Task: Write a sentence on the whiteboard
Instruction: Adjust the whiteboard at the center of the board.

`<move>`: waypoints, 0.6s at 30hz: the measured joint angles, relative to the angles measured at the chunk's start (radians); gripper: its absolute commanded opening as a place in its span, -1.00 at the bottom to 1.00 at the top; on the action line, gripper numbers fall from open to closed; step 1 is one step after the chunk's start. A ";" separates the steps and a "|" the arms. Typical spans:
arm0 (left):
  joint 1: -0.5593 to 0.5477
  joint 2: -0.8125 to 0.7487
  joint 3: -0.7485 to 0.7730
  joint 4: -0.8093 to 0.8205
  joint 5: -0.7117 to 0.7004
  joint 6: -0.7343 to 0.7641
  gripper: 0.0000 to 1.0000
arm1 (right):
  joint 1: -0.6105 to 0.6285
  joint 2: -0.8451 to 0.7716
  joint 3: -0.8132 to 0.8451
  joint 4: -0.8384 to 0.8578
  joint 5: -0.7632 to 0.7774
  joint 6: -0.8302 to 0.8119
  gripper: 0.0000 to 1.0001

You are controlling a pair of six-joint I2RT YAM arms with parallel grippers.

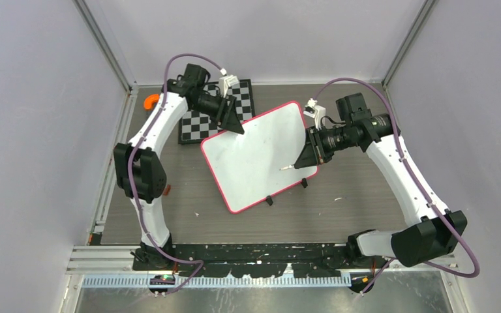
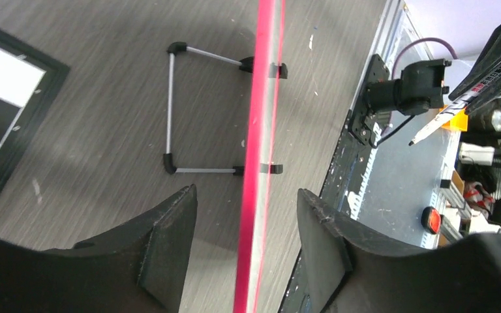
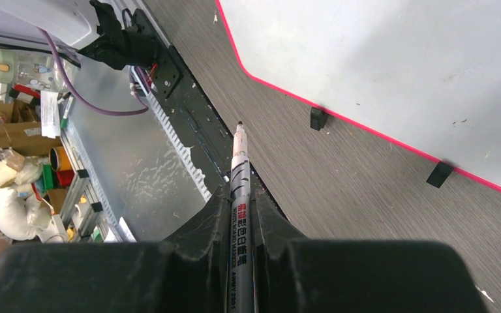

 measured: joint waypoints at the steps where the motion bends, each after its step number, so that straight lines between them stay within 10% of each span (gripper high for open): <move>1: -0.016 0.012 0.009 -0.007 0.000 0.002 0.06 | 0.000 -0.002 0.000 0.000 0.000 -0.002 -0.99; 13: -0.133 0.090 0.093 -0.038 0.011 -0.003 -0.99 | 0.000 -0.012 0.000 -0.022 -0.001 -0.021 -0.99; 18: -0.132 0.093 0.095 -0.027 0.005 -0.042 -1.00 | 0.000 -0.025 0.000 -0.031 -0.001 -0.026 -1.00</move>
